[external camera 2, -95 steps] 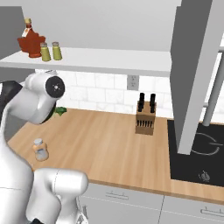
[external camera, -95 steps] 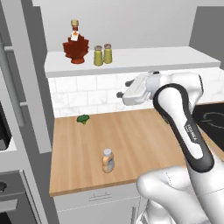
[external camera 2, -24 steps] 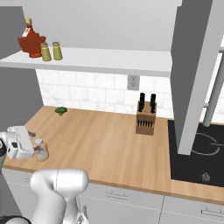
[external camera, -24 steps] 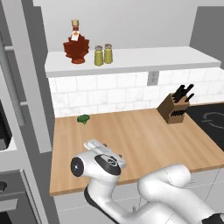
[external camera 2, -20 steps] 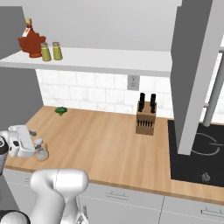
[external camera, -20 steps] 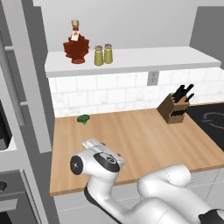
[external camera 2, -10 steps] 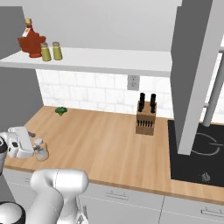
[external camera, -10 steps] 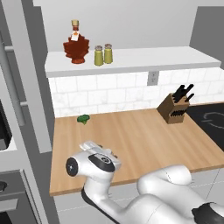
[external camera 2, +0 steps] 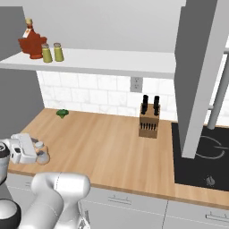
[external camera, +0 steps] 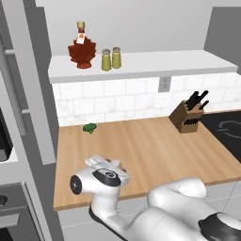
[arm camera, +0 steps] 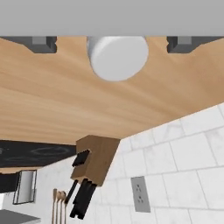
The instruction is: Put the shaker and condiment bottle from the counter next to their counterparts in the cabinet.
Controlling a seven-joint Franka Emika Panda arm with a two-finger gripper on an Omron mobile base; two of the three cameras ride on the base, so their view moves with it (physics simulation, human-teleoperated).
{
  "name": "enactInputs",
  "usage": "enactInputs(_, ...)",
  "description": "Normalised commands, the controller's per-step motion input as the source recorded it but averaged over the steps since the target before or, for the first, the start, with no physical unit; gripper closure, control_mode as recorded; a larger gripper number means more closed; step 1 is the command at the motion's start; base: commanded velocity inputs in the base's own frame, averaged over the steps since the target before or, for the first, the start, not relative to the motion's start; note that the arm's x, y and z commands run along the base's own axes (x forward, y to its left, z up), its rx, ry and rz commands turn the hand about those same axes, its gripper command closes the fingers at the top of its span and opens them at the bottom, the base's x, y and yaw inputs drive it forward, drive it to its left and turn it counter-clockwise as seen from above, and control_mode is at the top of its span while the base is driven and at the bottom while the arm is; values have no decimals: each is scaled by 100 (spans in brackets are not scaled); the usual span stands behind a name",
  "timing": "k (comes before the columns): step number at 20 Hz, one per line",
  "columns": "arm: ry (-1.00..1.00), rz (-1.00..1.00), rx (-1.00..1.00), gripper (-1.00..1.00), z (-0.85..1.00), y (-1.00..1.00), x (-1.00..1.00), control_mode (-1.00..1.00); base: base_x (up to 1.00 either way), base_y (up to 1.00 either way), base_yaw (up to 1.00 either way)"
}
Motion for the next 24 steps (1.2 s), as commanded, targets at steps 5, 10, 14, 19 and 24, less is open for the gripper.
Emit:
enactInputs(5,0,0,0,-100,-8,2,3,-100,0,0,0)
enactInputs(10,0,0,0,-100,-19,0,0,-100,0,0,0)
enactInputs(14,0,0,0,-100,-20,0,0,-100,0,0,0)
enactInputs(19,0,0,0,-100,-35,0,2,-100,0,0,0)
enactInputs(24,0,0,0,100,-12,0,15,-100,0,0,0)
